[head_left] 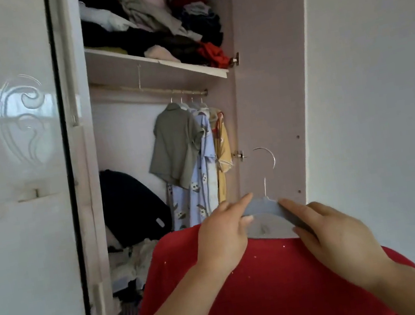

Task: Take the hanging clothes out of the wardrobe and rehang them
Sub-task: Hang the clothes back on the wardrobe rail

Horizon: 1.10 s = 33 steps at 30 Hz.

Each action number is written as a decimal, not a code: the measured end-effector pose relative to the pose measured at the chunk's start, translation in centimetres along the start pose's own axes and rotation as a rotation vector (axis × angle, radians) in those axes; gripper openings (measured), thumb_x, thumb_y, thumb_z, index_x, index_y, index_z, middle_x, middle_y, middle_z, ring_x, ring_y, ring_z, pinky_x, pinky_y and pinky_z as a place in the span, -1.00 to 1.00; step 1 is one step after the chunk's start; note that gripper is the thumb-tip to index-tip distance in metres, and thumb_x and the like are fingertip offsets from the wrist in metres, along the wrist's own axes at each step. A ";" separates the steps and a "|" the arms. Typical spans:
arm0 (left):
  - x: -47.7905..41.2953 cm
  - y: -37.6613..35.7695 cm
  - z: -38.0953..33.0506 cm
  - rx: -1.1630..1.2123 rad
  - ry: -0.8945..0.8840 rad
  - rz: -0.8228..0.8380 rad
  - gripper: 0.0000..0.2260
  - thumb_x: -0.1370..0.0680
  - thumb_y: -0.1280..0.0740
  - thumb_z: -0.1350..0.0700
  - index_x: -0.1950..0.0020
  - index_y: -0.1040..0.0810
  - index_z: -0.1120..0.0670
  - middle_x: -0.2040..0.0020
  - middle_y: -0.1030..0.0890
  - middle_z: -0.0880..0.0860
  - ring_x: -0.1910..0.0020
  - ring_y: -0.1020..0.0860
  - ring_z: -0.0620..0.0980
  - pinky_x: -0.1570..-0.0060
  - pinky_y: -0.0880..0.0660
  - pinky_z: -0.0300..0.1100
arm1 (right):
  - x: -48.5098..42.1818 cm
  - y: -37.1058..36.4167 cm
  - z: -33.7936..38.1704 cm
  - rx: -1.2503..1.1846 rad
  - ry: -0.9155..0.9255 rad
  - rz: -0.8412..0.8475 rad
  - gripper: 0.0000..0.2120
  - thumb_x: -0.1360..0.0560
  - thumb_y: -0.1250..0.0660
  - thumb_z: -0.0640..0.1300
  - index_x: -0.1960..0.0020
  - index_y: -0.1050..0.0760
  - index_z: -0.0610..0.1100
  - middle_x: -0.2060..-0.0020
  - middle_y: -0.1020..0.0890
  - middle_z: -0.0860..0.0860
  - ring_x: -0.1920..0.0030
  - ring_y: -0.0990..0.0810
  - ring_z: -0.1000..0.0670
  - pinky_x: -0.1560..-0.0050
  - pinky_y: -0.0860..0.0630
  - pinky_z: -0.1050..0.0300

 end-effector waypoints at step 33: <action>-40.9 -6.4 45.0 -0.451 0.136 -0.248 -0.60 -0.63 -0.13 0.06 -0.48 -0.23 -0.04 -0.23 -0.50 0.06 -0.18 -0.46 0.02 -0.21 -0.38 -0.10 | -48.6 -45.5 -4.5 -0.097 0.327 -0.327 -0.70 -0.37 -0.37 -0.03 -0.10 -0.61 -0.03 0.35 -0.55 0.02 0.46 -0.56 0.02 0.63 -0.29 0.26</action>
Point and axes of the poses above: each hand's wrist, its own x-axis away from the middle knuckle, its own y-axis out of the back of the hand, z = x × y, the point moved 1 cm from there along -x, towards the middle knuckle
